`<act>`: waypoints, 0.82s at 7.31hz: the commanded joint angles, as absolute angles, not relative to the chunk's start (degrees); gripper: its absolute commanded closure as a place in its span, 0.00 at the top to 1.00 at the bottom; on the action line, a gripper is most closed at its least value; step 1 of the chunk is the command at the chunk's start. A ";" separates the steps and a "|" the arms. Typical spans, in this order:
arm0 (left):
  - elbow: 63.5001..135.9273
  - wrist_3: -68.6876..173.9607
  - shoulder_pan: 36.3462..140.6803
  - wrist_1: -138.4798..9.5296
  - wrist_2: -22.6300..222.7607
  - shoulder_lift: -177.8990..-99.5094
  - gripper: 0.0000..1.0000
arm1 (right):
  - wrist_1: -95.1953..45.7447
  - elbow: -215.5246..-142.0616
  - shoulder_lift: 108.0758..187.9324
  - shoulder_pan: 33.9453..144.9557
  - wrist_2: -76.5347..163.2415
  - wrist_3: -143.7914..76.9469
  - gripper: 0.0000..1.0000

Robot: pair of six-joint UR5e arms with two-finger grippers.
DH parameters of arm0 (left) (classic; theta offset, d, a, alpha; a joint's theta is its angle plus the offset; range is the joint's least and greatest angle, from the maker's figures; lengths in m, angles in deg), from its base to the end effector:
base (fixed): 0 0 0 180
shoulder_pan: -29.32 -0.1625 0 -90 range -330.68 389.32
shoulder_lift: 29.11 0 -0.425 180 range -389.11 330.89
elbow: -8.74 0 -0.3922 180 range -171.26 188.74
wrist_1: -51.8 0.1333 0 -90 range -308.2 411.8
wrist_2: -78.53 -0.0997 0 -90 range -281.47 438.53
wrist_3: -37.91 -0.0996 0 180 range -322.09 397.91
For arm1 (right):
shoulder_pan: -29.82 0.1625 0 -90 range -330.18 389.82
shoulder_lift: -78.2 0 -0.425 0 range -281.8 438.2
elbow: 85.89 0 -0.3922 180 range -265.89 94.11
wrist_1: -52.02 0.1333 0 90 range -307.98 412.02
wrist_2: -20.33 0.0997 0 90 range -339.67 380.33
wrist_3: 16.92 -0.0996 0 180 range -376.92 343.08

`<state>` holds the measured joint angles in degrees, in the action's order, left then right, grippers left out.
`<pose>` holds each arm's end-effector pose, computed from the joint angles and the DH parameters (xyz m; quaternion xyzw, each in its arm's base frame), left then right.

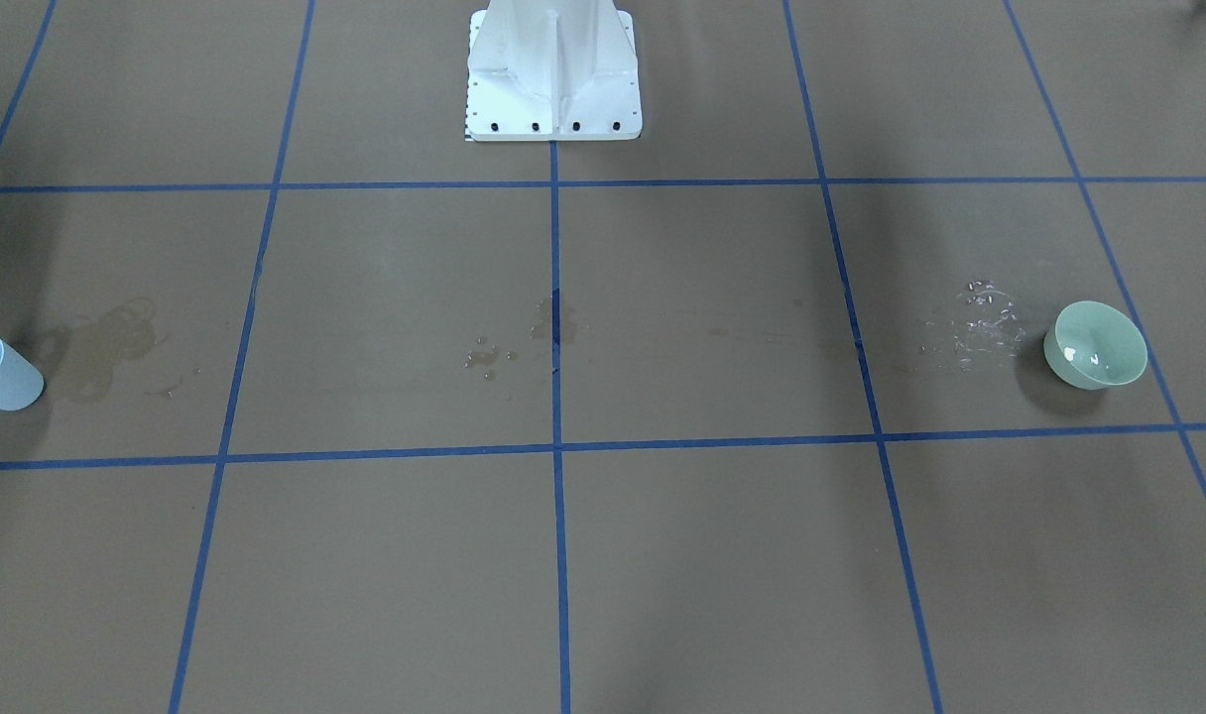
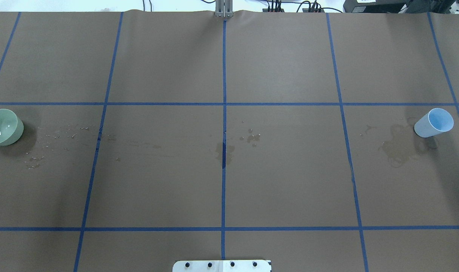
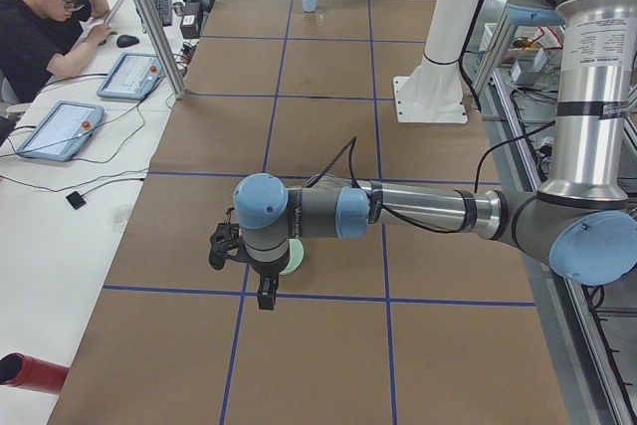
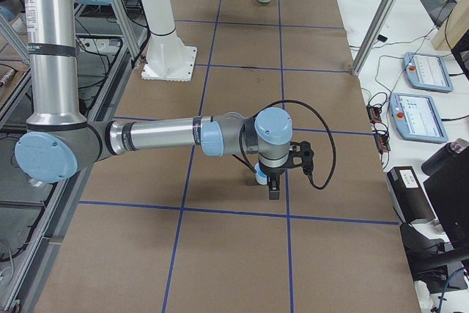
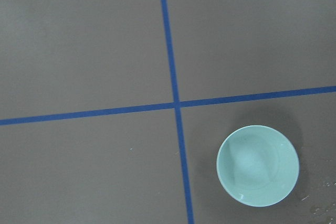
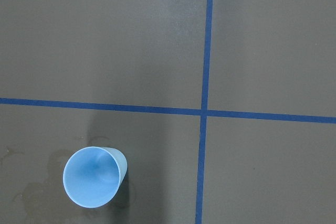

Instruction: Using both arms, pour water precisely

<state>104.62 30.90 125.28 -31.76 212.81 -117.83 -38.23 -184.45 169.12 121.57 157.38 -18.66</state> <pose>-0.1131 -0.4696 0.6304 0.0278 0.3761 0.0024 0.9262 0.0753 -0.4874 0.5898 0.0591 -0.3983 0.0022 0.9153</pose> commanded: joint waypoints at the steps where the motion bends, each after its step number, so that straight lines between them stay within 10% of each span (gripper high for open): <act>1: 104.89 31.22 125.47 -31.78 212.83 -117.26 1.00 | -38.33 -184.24 170.04 121.40 156.91 -18.68 1.00; 6: 105.42 31.49 125.30 -31.60 212.83 -117.35 1.00 | -38.33 -184.06 169.96 121.23 155.60 -18.68 1.00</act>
<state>105.37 31.45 125.36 -31.62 212.87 -117.39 -38.36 -183.99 170.03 121.23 155.79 -18.68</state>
